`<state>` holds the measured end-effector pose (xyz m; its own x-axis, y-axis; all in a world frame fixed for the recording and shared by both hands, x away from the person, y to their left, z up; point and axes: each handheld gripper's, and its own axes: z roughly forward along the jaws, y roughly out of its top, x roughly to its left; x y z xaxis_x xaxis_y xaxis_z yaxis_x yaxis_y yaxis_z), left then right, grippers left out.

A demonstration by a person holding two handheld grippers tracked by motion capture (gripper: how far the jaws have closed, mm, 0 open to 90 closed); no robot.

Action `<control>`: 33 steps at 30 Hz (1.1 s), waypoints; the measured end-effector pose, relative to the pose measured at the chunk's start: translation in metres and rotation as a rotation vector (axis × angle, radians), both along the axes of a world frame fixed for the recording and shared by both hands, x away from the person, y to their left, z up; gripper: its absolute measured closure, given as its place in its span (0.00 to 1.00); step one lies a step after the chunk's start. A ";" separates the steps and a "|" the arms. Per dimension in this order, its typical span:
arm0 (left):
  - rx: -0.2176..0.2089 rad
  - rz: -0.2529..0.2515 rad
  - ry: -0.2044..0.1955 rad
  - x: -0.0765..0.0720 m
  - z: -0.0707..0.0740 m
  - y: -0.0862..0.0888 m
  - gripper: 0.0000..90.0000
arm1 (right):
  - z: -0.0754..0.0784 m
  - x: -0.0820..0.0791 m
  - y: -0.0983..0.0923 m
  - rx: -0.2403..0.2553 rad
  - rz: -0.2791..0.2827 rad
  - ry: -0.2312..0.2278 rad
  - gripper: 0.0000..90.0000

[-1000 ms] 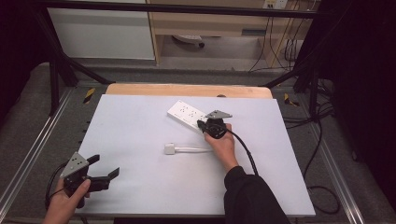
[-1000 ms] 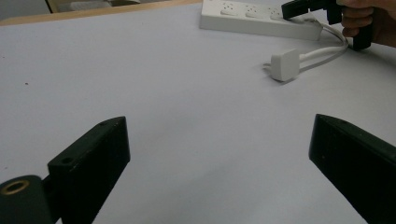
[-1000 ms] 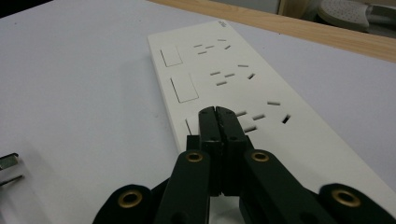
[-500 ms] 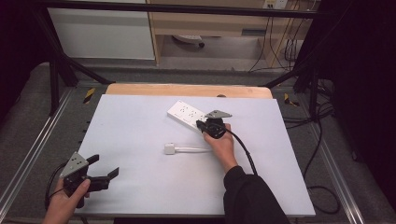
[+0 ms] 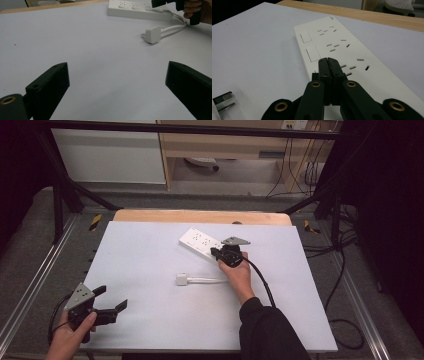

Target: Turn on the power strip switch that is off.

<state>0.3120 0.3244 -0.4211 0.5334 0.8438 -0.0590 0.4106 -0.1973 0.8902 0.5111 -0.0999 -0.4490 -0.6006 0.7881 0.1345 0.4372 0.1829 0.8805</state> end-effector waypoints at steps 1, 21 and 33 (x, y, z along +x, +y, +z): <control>0.000 0.000 0.000 0.000 0.000 0.000 0.06 | 0.001 0.000 0.000 0.001 0.002 -0.002 1.00; 0.001 0.000 0.001 0.000 0.000 0.000 0.06 | 0.017 -0.004 -0.008 -0.012 0.004 -0.030 0.97; 0.006 -0.002 0.003 0.000 0.000 0.000 0.06 | 0.025 -0.006 -0.014 -0.008 -0.005 -0.037 0.87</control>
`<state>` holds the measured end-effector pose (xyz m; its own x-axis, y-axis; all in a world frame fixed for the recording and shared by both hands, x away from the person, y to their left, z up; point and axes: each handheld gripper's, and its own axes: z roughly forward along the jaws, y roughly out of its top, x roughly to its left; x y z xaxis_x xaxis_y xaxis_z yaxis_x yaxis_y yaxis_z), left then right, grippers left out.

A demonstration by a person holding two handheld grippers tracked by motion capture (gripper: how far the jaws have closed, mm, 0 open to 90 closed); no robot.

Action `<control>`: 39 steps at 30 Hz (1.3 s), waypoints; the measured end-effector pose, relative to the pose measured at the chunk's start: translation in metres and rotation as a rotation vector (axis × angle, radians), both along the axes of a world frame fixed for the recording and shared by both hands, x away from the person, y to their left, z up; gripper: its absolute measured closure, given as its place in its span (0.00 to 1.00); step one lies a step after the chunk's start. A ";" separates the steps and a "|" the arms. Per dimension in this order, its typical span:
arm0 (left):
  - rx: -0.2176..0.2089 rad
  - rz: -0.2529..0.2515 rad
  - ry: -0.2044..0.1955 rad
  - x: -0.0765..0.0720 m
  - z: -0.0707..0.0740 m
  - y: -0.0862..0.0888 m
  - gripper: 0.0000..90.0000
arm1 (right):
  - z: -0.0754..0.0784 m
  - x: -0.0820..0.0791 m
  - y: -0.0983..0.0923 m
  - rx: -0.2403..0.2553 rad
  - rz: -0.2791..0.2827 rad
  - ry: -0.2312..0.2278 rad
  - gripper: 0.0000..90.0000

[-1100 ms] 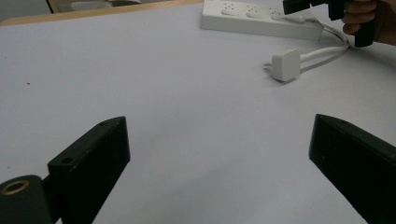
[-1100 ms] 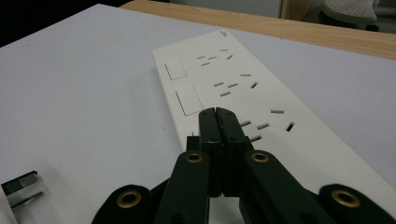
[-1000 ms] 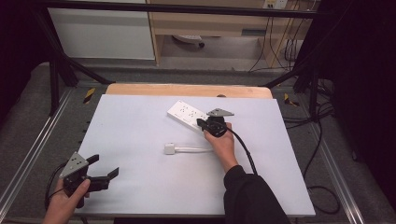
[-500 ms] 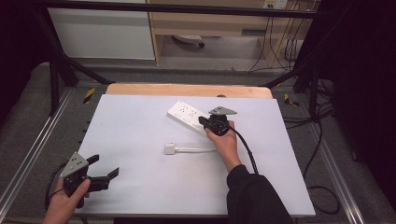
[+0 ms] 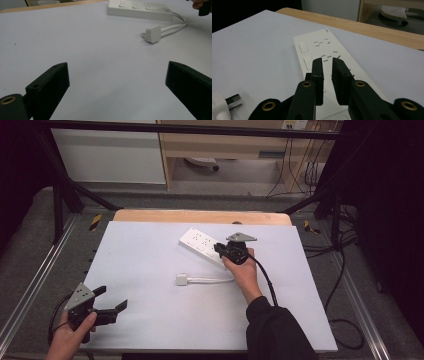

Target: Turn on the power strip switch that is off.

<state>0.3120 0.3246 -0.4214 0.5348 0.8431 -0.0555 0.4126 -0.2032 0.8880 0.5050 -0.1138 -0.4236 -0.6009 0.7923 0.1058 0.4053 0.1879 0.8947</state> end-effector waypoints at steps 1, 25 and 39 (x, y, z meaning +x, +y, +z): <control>-0.001 0.000 0.000 0.000 0.000 0.000 0.06 | 0.001 -0.001 -0.001 0.003 0.000 0.001 0.87; 0.001 0.000 0.002 0.000 0.000 0.000 0.06 | 0.024 -0.010 -0.013 0.025 -0.008 -0.007 0.61; -0.004 0.005 -0.003 0.000 0.000 0.000 0.06 | 0.041 -0.019 -0.024 0.044 -0.009 0.001 0.39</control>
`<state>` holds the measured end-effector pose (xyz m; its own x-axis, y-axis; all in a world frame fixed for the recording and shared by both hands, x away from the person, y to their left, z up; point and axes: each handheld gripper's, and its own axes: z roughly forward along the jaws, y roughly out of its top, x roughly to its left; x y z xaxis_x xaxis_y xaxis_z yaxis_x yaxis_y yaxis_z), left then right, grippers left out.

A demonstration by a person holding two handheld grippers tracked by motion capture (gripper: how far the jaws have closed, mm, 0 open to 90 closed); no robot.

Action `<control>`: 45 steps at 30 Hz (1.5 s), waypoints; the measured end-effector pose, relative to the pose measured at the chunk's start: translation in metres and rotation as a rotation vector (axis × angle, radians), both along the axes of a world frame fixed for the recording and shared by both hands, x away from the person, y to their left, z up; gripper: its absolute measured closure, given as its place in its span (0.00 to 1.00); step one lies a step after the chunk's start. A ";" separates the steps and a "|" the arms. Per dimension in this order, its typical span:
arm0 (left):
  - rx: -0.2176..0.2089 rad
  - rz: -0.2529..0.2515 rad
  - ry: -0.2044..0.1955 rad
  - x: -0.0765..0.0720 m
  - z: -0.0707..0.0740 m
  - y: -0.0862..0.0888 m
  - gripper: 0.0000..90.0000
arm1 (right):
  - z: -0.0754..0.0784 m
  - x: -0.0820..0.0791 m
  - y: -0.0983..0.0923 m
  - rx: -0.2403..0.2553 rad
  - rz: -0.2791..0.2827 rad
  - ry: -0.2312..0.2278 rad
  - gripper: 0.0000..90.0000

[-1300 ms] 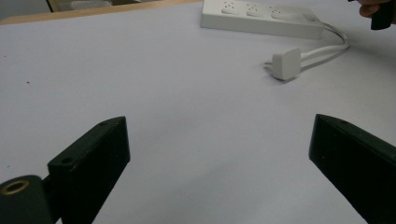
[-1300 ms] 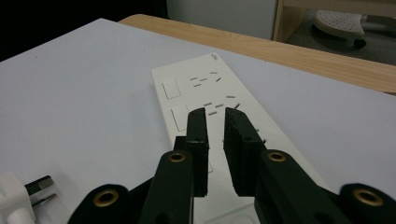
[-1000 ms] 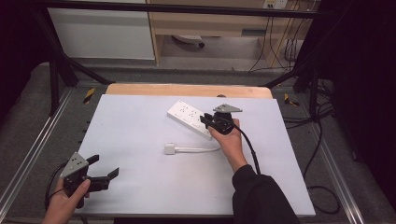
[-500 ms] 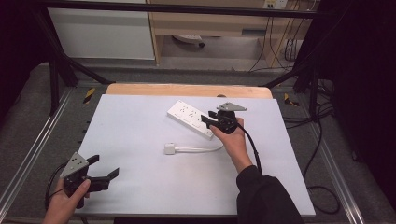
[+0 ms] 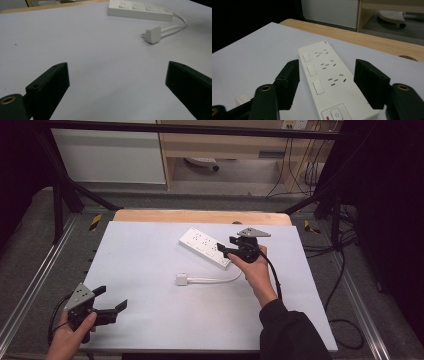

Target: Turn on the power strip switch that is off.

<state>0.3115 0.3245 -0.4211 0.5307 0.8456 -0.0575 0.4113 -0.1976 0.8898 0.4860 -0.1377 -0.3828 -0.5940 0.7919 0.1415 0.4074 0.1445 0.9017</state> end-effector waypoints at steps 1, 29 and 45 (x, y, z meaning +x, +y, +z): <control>0.000 0.000 0.001 0.000 0.000 0.000 0.06 | 0.001 -0.001 -0.001 0.001 0.001 0.002 0.37; -0.001 0.003 0.000 0.000 0.000 -0.001 0.06 | 0.016 -0.073 -0.079 0.041 -0.116 -0.112 0.05; 0.004 0.003 0.000 -0.001 0.000 -0.001 0.06 | -0.033 -0.128 -0.132 0.006 -0.152 -0.143 0.05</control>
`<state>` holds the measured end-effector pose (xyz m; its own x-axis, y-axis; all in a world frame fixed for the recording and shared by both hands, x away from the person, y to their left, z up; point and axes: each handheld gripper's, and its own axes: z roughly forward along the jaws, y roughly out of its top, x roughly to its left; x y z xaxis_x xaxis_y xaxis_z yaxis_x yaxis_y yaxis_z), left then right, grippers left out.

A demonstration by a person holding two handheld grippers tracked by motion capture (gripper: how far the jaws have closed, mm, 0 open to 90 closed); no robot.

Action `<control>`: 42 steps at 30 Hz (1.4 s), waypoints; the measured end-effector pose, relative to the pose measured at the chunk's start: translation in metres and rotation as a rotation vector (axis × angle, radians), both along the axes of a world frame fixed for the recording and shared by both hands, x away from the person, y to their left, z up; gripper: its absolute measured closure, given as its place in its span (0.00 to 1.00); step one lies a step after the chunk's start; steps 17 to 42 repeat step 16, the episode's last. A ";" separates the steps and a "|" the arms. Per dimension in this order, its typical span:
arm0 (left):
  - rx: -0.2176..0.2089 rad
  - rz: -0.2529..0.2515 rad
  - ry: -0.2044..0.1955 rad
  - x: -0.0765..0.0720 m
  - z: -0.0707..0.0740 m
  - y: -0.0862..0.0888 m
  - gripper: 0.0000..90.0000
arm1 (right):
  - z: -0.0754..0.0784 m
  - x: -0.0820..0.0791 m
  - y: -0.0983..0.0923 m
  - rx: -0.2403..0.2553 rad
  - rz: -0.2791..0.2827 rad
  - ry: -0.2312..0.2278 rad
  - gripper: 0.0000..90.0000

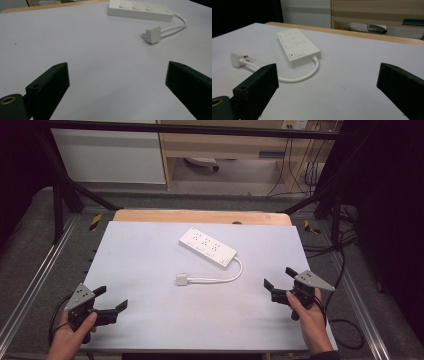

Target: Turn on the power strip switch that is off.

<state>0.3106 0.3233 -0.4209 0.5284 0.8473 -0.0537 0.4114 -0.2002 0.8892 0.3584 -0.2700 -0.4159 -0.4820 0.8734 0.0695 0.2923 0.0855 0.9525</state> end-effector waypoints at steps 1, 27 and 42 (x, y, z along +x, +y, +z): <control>0.000 0.000 0.000 0.000 0.000 0.000 0.06 | -0.002 -0.001 -0.001 -0.006 0.001 0.002 0.05; 0.000 -0.005 -0.003 0.000 0.000 -0.001 0.06 | -0.033 0.001 0.003 -0.072 0.019 0.126 0.04; 0.000 -0.005 -0.003 0.000 0.000 -0.001 0.06 | -0.033 0.001 0.003 -0.072 0.019 0.126 0.04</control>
